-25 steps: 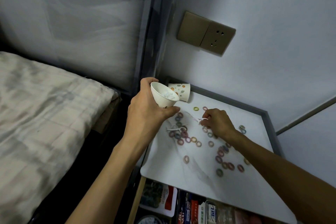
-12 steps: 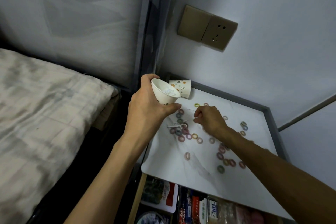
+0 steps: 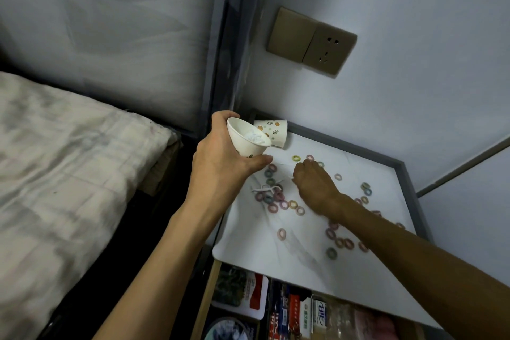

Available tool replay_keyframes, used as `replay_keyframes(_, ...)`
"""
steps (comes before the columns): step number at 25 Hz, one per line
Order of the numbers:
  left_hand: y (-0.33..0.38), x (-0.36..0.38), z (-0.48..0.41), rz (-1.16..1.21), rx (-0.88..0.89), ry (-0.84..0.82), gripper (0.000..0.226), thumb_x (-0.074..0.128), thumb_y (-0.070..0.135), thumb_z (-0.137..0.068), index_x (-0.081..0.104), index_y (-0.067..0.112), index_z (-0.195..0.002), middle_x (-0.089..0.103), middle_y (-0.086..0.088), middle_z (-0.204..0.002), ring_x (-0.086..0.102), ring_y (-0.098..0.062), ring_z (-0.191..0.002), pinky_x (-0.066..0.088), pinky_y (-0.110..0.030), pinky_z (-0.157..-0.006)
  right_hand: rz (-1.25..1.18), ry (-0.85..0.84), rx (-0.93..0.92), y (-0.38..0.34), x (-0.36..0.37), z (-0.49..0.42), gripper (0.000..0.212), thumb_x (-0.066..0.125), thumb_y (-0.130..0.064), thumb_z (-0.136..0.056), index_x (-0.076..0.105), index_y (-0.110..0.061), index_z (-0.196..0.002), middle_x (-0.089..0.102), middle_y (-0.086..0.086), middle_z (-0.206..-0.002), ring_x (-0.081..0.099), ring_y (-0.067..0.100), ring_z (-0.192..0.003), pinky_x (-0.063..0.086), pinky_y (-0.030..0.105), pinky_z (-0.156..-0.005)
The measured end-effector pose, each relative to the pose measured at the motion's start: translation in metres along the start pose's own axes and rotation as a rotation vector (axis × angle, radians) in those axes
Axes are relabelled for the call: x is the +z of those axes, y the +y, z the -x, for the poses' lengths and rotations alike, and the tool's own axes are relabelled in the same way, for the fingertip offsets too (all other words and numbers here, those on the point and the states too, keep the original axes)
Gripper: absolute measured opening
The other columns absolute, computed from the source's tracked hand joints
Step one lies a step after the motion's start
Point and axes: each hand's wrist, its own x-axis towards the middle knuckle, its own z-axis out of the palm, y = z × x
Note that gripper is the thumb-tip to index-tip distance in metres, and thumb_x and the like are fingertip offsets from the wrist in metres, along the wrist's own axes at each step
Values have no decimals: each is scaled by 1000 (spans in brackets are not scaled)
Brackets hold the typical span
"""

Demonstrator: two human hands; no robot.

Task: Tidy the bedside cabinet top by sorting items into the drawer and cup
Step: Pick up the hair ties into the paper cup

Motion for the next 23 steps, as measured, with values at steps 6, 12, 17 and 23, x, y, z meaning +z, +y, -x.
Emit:
replay_keyframes(6, -3, -5, -1, -8, -3, 18, 79, 91, 35, -60, 44, 28, -123, 64, 6, -107, 62, -14, -92, 47, -16, -69, -309, 60, -25, 18, -26, -29, 18, 61, -13, -94, 62, -8, -112, 69, 11, -107, 63, 25, -94, 46, 28, -76)
replay_keyframes(12, -5, -4, -3, -19, 10, 18, 79, 91, 35, -60, 44, 27, -124, 63, 6, -107, 61, -14, -93, 46, -15, -69, -357, 98, 73, 7, -5, -38, 23, 64, -23, -93, 69, -10, -111, 68, 10, -108, 60, 23, -98, 48, 32, -82)
replay_keyframes(17, -7, -4, -3, -22, 16, 5, 79, 91, 34, -60, 44, 27, -124, 62, 7, -105, 60, -12, -91, 47, -16, -69, -196, 70, 44, 9, 6, -28, 27, 54, -24, -99, 60, -8, -120, 60, 10, -120, 53, 23, -109, 44, 30, -88)
replay_keyframes(23, -8, -2, -3, -31, 6, -18, 80, 91, 36, -59, 43, 31, -122, 63, 7, -105, 61, -12, -91, 47, -18, -68, -600, 173, 142, 34, -59, -15, 11, 58, -24, -96, 64, -20, -88, 69, -4, -78, 64, 18, -71, 46, 31, -66)
